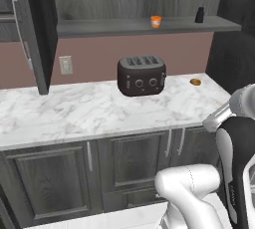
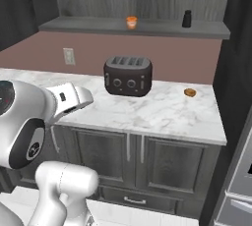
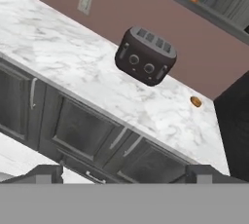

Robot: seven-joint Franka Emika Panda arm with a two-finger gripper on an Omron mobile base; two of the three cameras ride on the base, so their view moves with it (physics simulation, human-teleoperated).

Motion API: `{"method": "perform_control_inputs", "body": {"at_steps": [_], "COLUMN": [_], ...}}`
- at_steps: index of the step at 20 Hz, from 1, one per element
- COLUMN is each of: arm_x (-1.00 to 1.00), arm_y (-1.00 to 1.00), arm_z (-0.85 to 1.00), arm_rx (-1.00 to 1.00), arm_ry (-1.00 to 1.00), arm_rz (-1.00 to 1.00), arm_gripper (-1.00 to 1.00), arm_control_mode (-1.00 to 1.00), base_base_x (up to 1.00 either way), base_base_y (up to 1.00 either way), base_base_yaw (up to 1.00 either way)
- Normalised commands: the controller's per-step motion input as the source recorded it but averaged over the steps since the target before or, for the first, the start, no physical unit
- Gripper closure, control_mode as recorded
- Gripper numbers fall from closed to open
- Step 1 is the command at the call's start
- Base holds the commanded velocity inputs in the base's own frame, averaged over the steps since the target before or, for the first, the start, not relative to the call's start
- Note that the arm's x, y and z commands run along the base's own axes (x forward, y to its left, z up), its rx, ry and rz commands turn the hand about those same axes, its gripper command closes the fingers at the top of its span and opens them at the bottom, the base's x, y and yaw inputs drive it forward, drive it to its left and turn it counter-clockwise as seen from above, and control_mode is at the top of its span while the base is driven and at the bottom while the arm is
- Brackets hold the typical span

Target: Pick the jam and yogurt from the counter and place them in the cabinets closest to them.

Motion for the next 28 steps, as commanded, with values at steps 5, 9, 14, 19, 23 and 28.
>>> {"method": "perform_control_inputs", "body": {"at_steps": [5,9,14,19,23,28], "arm_x": [0.0,0.0,0.0,0.0,0.0,0.0], "arm_y": [0.0,0.0,0.0,0.0,0.0,0.0], "arm_z": [0.0,0.0,0.0,0.0,0.0,0.0], "arm_rx": [0.0,0.0,0.0,0.0,0.0,0.0], "arm_ry": [0.0,0.0,0.0,0.0,0.0,0.0], "arm_rz": [0.0,0.0,0.0,0.0,0.0,0.0], "arm_gripper": [-1.0,-1.0,-1.0,-1.0,-1.0,-1.0], "arm_control_mode": [1.0,1.0,1.0,1.0,1.0,1.0], "base_base_x": [-0.55,-0.13,-0.12,-0.52,-0.39,-0.05], "base_base_y": [0.0,0.0,0.0,-0.02,0.0,0.0], "base_base_yaw": [0.0,0.0,0.0,0.0,0.0,0.0]}}
